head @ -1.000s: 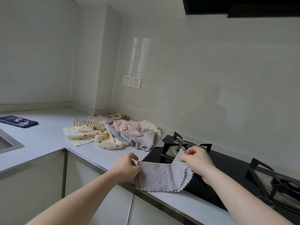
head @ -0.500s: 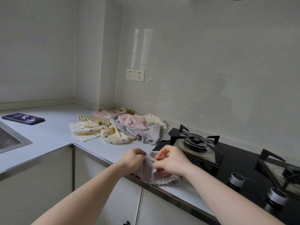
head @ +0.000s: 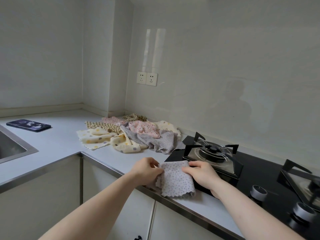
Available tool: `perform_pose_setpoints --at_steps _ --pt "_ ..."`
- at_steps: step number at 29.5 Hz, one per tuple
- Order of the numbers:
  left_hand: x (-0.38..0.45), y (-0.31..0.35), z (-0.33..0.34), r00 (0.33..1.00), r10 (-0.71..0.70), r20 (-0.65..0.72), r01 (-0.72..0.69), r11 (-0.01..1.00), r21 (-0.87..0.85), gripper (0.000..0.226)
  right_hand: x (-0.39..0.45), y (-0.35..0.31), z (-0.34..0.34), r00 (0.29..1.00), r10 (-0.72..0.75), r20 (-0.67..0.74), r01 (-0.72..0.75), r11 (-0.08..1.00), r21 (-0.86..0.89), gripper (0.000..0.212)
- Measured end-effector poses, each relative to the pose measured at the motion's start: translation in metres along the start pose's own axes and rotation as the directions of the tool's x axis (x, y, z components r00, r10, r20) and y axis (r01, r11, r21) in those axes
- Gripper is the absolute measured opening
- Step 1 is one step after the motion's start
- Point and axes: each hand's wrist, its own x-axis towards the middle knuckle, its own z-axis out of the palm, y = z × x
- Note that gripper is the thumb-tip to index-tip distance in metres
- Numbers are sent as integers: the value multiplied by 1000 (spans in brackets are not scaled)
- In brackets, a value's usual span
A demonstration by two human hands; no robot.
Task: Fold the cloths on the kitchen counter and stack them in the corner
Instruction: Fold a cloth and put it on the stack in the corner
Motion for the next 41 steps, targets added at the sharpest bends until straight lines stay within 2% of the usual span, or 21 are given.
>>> perform_pose_setpoints --at_steps 3,8,15,21,25,28,34,37,41 --pt "-1 -1 -2 1000 16 2 -16 998 -63 14 -1 -3 0 998 -22 64 21 1000 17 15" --pt "-5 -1 1 998 55 -34 -61 976 -208 11 -1 -1 -4 995 -63 75 58 996 69 6" --pt "-12 -3 -5 998 59 -15 -60 896 -440 16 3 -3 -6 990 -71 122 41 971 234 17" --pt "-14 1 -5 997 81 -13 -78 881 -466 18 7 8 -2 992 -119 36 96 915 392 28" --pt "-15 0 -5 992 125 -8 -112 857 -502 41 5 13 -1 987 -160 -18 154 902 403 30" --pt "-15 -1 -6 991 126 38 -98 902 -420 56 0 10 2 978 -205 -27 199 899 391 29" --pt "-18 3 -2 993 121 -2 -112 918 -380 12 -5 10 2 970 -242 -19 230 891 391 34" --pt "-20 3 -1 993 117 -1 -106 891 -442 14 -4 11 3 969 -246 -15 236 911 339 38" --pt "-21 2 -3 991 131 -11 -121 878 -463 12 0 13 6 970 -242 -33 240 920 311 28"
